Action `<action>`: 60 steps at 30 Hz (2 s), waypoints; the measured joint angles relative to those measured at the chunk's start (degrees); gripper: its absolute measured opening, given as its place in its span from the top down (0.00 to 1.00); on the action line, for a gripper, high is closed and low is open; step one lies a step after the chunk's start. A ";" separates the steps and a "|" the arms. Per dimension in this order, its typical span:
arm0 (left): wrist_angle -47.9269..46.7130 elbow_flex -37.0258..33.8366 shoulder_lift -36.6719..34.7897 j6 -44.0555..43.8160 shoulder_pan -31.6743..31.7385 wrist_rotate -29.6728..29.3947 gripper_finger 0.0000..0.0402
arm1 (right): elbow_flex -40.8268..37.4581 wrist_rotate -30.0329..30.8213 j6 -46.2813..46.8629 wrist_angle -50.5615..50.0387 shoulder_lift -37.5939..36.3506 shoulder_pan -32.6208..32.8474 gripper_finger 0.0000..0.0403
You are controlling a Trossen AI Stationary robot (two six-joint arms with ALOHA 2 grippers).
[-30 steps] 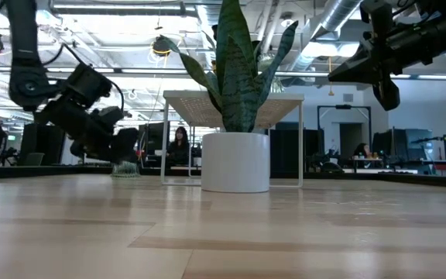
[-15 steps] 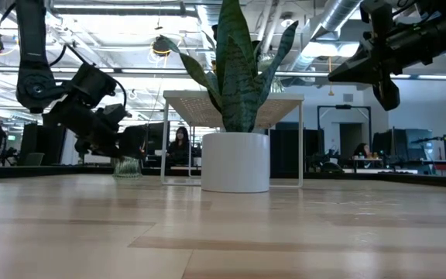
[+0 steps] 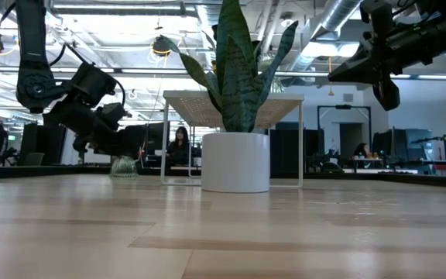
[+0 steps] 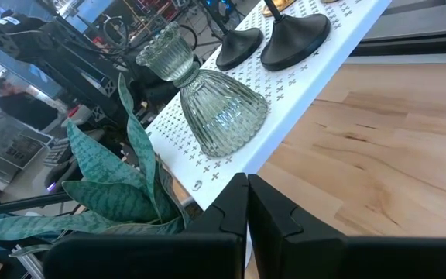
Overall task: Pick & Place candle stick holders
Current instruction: Put the transparent candle holder on the shelf aligned with the other transparent candle holder
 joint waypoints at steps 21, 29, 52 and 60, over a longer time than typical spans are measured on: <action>-1.17 -0.07 -1.37 0.01 -7.43 0.95 0.69 | 0.00 0.00 0.00 0.02 0.00 0.00 1.00; -10.96 -0.11 -12.53 0.19 -10.74 -1.03 0.69 | 0.00 0.00 0.00 0.00 0.00 0.11 1.00; -45.98 14.57 -38.60 -4.40 -20.22 -1.31 0.69 | 0.00 0.00 0.00 0.02 0.01 0.11 1.00; -54.45 24.00 -38.57 -4.02 -26.57 -4.17 0.69 | 0.00 0.00 0.00 0.00 0.02 0.11 1.00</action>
